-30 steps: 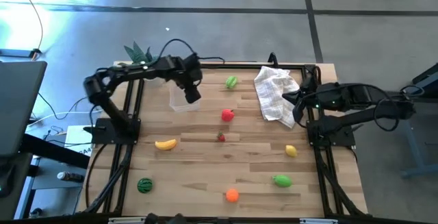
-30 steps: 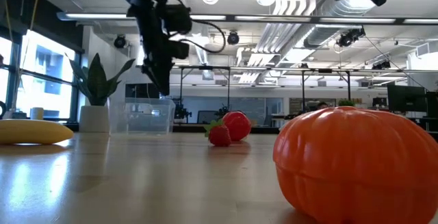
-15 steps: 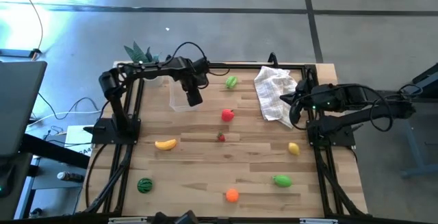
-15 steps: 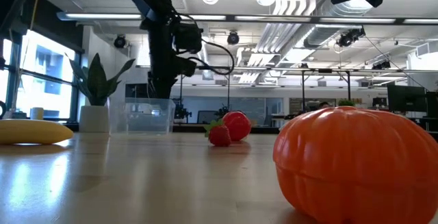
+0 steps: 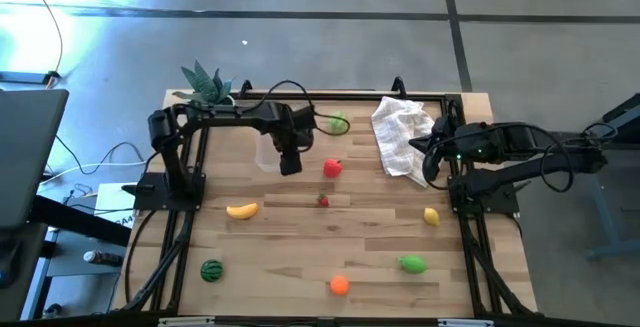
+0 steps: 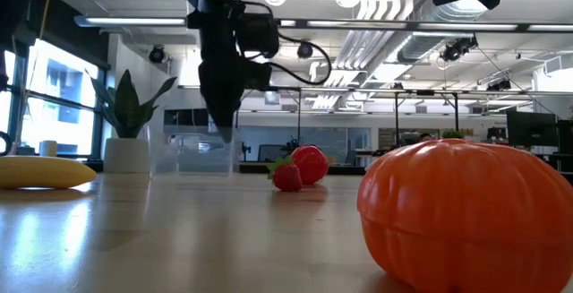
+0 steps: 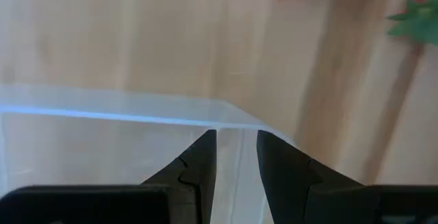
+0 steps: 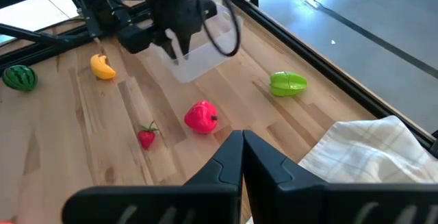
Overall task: Pick and placing Produce into tupperware
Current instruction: Move the bin to the center
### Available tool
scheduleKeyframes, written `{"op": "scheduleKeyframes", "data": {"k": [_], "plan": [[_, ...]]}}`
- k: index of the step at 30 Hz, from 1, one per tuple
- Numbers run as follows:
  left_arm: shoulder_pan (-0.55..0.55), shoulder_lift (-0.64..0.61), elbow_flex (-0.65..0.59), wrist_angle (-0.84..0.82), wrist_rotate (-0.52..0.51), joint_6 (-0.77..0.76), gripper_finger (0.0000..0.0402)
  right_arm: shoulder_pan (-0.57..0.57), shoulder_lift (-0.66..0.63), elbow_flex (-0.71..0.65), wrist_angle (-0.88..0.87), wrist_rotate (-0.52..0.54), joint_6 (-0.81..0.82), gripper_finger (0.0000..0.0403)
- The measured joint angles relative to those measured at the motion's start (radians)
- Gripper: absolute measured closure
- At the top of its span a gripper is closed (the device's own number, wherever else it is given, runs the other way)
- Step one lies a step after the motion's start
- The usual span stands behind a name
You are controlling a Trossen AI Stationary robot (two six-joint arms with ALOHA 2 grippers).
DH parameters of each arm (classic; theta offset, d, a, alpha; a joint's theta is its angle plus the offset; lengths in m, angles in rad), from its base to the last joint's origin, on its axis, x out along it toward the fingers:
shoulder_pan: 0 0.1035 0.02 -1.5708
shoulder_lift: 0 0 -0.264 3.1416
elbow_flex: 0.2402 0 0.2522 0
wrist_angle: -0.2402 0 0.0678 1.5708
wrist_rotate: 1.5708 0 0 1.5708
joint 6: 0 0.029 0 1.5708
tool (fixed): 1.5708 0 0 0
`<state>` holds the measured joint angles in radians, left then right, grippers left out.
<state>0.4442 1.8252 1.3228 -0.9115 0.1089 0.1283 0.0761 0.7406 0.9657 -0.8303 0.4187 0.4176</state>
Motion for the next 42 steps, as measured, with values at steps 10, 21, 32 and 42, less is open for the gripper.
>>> {"op": "scheduleKeyframes", "data": {"k": [10, 21, 32, 42], "plan": [[-0.138, 0.0, -0.001, 0.075, 0.104, -0.183, 0.0307, 0.0, 0.0, 0.0, -0.003, -0.01, 0.0, 0.0402], [-0.293, 0.0, -0.001, 0.254, 0.151, -0.342, 0.0307, 0.0, 0.0, 0.0, -0.004, -0.036, 0.0, 0.0402], [-0.377, 0.0, -0.001, 0.274, 0.124, -0.422, 0.0307, 0.0, 0.0, 0.0, -0.004, -0.037, 0.0, 0.0402], [-0.32, 0.002, 0.09, 0.12, -0.013, -0.335, 0.0307, 0.0, 0.0, 0.0, -0.004, -0.047, 0.0, 0.0402]]}}
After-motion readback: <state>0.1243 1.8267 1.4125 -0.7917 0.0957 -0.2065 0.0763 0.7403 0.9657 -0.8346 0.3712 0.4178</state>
